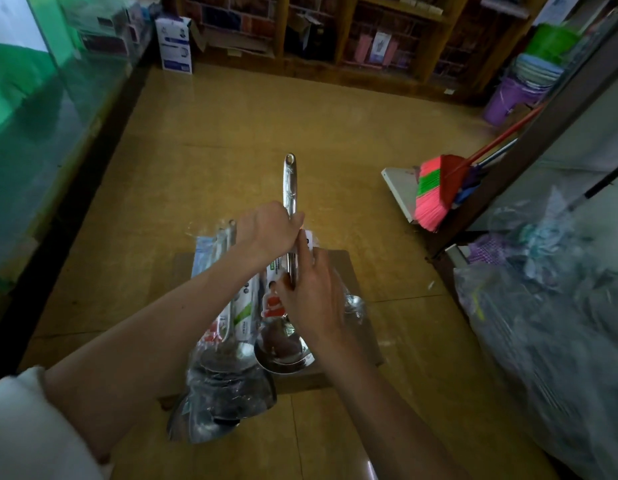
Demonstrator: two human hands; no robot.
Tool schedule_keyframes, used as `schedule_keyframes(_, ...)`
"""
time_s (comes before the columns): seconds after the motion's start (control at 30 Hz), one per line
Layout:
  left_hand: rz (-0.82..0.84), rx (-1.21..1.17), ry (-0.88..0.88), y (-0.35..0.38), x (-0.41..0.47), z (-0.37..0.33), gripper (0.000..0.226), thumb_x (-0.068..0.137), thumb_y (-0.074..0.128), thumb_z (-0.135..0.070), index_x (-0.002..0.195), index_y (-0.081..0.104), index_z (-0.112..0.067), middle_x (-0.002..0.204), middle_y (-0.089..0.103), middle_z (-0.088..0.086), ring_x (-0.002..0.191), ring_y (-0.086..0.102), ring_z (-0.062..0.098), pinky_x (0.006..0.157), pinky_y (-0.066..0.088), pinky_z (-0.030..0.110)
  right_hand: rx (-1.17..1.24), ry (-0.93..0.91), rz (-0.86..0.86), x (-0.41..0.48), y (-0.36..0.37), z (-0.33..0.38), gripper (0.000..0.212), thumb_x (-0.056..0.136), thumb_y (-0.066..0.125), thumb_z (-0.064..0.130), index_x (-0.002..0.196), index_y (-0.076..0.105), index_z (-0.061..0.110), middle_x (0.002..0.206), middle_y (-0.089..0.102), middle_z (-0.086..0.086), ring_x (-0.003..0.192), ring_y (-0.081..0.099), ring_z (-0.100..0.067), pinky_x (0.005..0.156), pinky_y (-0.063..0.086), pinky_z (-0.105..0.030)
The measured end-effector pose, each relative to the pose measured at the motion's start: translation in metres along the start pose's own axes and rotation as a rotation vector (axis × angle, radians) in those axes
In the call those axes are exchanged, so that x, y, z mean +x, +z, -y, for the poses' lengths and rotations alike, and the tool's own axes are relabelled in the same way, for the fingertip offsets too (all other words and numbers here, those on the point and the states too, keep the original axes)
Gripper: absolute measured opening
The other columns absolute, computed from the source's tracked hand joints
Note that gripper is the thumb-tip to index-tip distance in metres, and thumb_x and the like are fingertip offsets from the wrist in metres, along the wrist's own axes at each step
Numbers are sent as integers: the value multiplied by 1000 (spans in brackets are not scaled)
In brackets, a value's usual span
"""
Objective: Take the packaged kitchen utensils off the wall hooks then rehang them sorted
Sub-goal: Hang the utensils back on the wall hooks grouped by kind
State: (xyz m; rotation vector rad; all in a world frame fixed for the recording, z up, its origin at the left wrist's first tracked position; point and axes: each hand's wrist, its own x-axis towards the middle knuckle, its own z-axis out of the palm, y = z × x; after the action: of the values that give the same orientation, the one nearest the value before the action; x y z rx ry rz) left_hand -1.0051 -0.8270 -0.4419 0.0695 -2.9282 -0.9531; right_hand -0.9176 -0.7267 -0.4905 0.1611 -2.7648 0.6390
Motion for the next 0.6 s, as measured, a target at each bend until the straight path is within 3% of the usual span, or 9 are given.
schedule_keyframes(0.13, -18, -35, 103, 4, -4, -53, 50, 97, 46, -44, 60, 52, -11, 63, 60, 10, 61, 60, 27, 53, 41, 31, -13, 34, -93, -2, -43, -19, 78, 88, 68, 28, 155, 28, 20, 111, 54, -6, 88, 56, -20, 69, 48, -30)
schedule_keyframes(0.3, -26, -14, 271, 7, -25, -134, 51, 98, 45, -43, 56, 47, -15, 58, 54, 6, 58, 57, 25, 54, 39, 31, -30, 115, -176, -13, -108, -52, 79, 91, 62, 30, 157, 19, 26, 108, 49, -5, 87, 53, -22, 71, 49, -37)
schedule_keyframes(0.43, -70, -9, 372, 9, -52, -203, 51, 97, 45, -47, 56, 41, -18, 66, 56, 8, 62, 53, 28, 56, 38, 33, -99, 146, -276, -33, -167, -77, 76, 94, 60, 30, 158, 18, 26, 105, 46, -1, 79, 41, -15, 65, 32, -28)
schedule_keyframes(0.6, -29, -120, 539, 7, -100, -286, 51, 97, 43, -51, 61, 52, -16, 60, 54, 3, 62, 59, 26, 58, 47, 35, -183, 179, -410, -66, -244, -108, 72, 93, 61, 31, 155, 26, 20, 110, 52, -6, 87, 55, -20, 68, 47, -31)
